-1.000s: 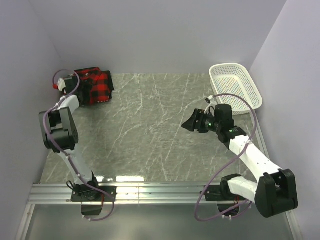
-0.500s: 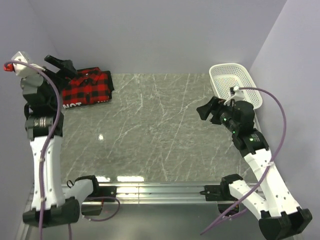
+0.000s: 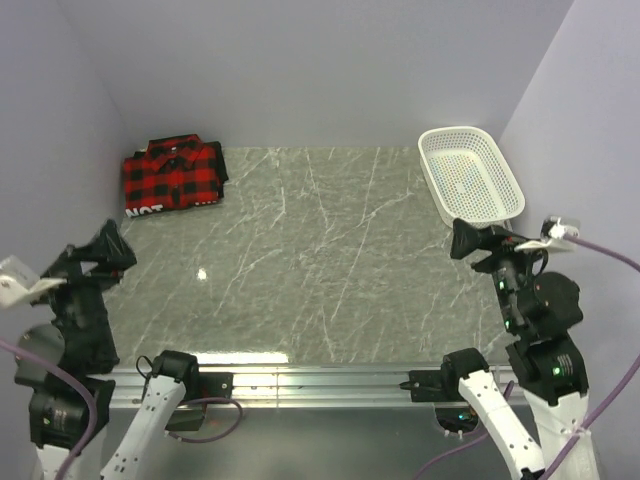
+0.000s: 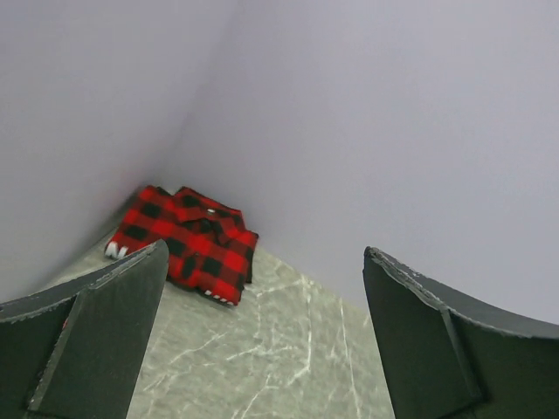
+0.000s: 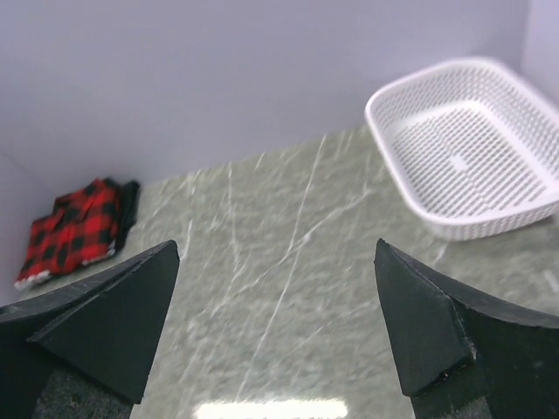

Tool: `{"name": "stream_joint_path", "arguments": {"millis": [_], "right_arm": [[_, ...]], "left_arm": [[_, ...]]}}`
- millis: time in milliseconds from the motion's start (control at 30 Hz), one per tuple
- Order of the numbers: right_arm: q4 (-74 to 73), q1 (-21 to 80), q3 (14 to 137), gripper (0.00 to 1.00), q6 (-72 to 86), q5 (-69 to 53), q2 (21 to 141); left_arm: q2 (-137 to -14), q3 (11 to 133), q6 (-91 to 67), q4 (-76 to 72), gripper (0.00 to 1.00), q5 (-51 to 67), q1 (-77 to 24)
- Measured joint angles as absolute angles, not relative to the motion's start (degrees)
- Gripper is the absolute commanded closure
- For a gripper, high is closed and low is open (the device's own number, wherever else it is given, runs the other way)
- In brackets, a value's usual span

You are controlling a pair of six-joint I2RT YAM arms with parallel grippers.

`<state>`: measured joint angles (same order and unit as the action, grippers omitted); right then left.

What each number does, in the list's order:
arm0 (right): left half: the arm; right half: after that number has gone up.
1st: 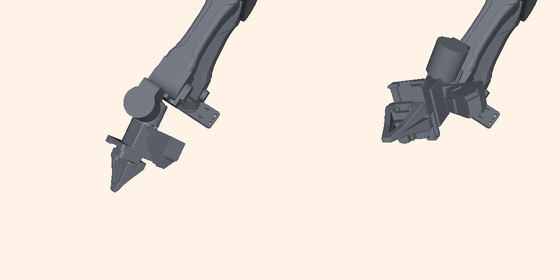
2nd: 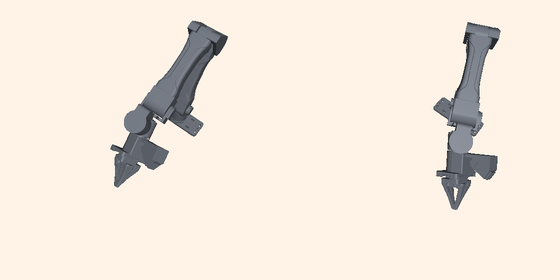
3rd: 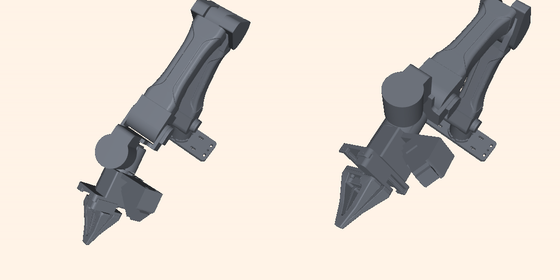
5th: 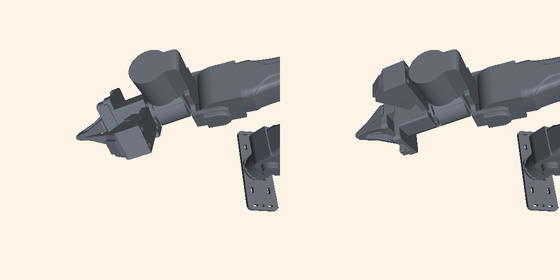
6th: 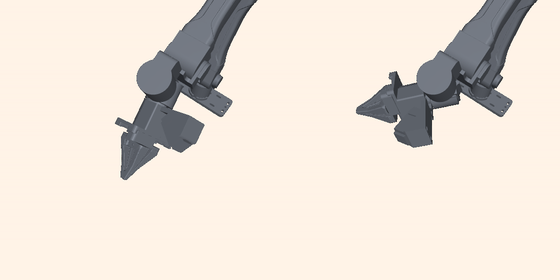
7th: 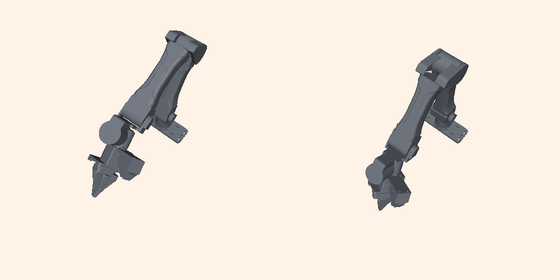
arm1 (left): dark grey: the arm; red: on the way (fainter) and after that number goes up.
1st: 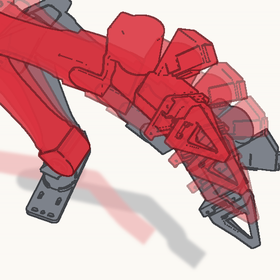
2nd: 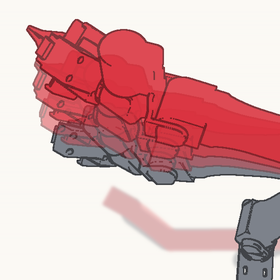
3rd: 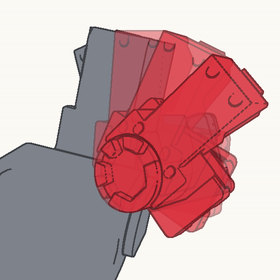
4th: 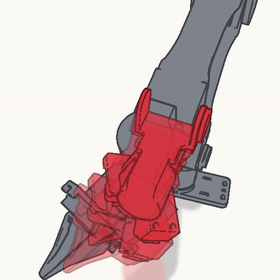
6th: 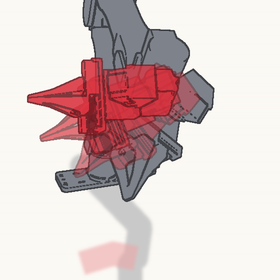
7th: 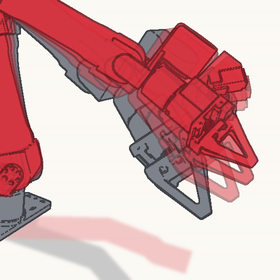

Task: Fold and stack the long sleeve shirts
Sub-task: Neatly place the folded shirt to the corner

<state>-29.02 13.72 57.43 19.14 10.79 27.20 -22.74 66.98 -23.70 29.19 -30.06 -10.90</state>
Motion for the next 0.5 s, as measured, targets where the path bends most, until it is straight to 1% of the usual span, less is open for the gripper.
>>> {"name": "stream_joint_path", "arguments": {"millis": [67, 167, 300, 433, 500], "right_arm": [[-27.33, 13.72, 54.54, 0.0, 17.39, 12.03, 23.4], [-25.74, 13.72, 48.66, 0.0, 15.59, 13.06, 18.15], [-25.47, 13.72, 43.0, 0.0, 14.39, 13.69, 14.11], [-24.49, 13.72, 39.35, 0.0, 13.78, 14.96, 10.76], [-23.77, 13.69, 38.13, 0.0, 13.72, 15.2, 9.47]], "left_arm": [[-16.69, 61.41, -25.21, 28.56, 0.01, -34.06, -10.98], [-12.82, 53.34, -27.73, 28.47, 0.01, -37.26, -11.2], [-11.51, 44.16, -30.06, 28.62, 0.01, -38.24, -11.42], [-4.14, 35.57, -30.63, 25.89, 0.01, -38.46, -11.46], [-1.26, 33.54, -30.46, 24.4, 0.01, -38.44, -11.46]]}}
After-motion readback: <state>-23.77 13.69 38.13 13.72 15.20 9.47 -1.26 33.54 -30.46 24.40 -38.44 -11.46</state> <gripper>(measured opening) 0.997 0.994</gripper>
